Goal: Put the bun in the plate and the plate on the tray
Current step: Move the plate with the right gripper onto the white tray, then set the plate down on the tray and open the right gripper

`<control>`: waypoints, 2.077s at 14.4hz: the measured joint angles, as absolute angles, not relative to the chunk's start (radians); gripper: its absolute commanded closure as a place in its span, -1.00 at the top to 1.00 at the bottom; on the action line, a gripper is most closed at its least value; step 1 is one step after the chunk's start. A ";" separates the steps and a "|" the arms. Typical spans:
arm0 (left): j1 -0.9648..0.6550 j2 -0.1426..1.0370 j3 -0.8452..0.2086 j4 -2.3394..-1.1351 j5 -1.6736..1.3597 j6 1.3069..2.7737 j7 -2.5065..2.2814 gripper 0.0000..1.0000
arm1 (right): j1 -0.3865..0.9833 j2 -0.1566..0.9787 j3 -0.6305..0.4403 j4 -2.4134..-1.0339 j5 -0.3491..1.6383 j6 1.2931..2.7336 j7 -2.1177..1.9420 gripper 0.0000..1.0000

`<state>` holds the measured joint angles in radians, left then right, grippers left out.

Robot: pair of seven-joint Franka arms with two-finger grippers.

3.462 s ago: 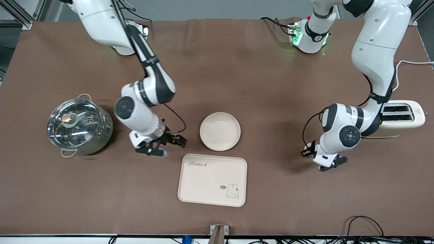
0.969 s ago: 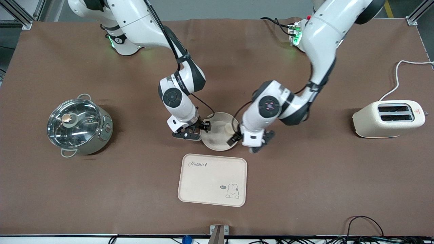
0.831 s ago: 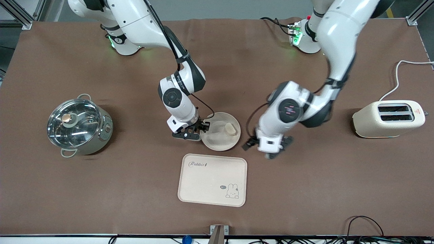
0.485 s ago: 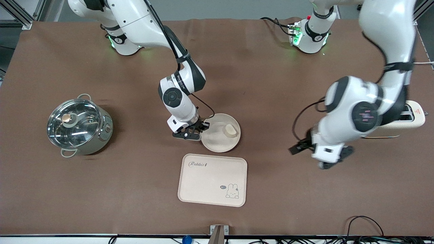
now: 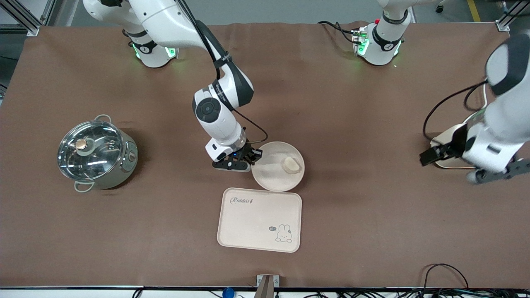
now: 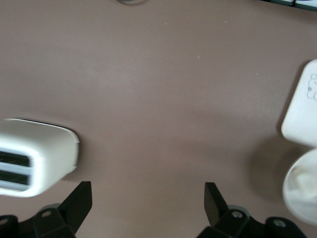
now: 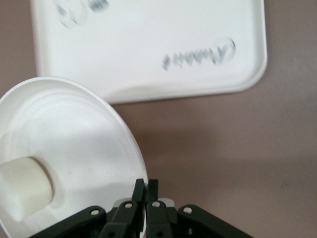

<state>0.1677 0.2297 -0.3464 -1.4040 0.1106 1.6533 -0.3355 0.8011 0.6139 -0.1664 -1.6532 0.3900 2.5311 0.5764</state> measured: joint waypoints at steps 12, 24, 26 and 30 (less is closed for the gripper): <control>-0.001 -0.154 -0.136 -1.643 0.017 1.477 -0.107 1.00 | 0.540 0.989 -0.157 -1.146 0.431 2.381 0.584 -0.99; 0.009 -0.124 -0.119 -1.617 0.017 1.489 -0.059 1.00 | 0.563 1.011 -0.145 -1.136 0.431 2.380 0.602 -0.45; 0.010 -0.117 -0.119 -1.614 0.017 1.489 -0.059 1.00 | 0.563 1.012 -0.146 -1.136 0.431 2.381 0.602 -0.03; 0.010 -0.113 -0.118 -1.602 0.017 1.485 -0.059 1.00 | 0.558 1.009 -0.148 -1.122 0.431 2.385 0.602 0.84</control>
